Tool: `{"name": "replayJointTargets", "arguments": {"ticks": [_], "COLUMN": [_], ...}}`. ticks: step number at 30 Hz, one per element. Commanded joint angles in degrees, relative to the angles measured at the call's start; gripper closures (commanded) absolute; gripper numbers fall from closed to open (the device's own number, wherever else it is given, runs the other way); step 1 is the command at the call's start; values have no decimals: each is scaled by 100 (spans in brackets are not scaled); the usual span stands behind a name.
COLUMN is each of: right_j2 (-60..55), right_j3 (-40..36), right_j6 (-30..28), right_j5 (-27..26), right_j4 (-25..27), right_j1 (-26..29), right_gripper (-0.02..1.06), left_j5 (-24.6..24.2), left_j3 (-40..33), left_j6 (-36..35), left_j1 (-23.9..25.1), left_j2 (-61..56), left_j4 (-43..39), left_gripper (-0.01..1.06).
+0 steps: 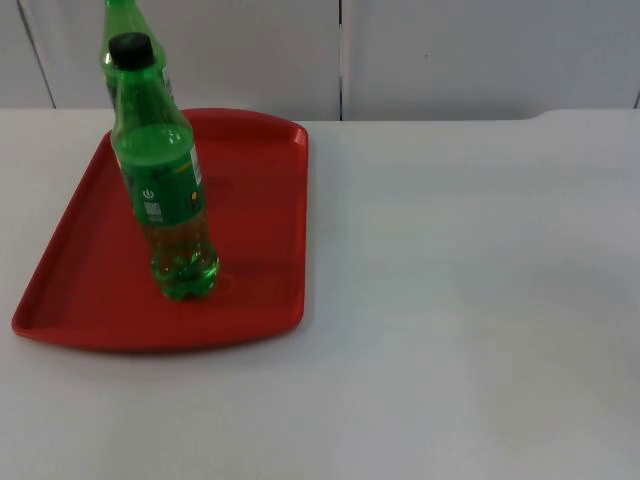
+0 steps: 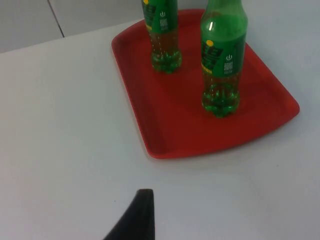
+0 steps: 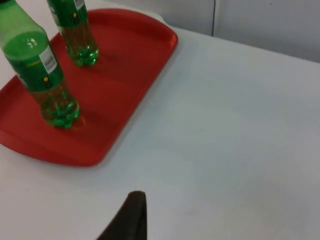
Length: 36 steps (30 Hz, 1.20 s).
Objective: Place the bottle upright on the tray.
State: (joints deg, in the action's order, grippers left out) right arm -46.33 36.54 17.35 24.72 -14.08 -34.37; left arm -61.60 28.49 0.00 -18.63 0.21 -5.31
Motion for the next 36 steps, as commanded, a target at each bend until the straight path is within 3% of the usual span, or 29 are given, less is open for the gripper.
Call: {"name": "replayJointTargets", "arguments": {"ticks": [1,9,32,34,36], "right_j2": [370,1612,4396,4513,4633], "right_j3": [-168,-634,-710,-710,-696], "right_j6": [-98,-777,-803,-887,-1254], "right_j5": [12,86,2480,2559,2613], "right_j4": [-43,-43,545,589,950], "right_j1": [-15,-15,-15,-15,-15], "right_gripper": [-1,-1,-1,-1,-1], "left_j5": [15,15,15,15,15], "left_j3": [-25,-25,-25,-25,-25], "left_j6": [-34,-34,-34,-34,-34], "left_j1": [-38,-38,-38,-38,-38], "left_j2": [-21,-21,-21,-21,-21], "left_j4": [-35,-35,-35,-35,-35], "left_gripper": [0,0,0,0,0]}}
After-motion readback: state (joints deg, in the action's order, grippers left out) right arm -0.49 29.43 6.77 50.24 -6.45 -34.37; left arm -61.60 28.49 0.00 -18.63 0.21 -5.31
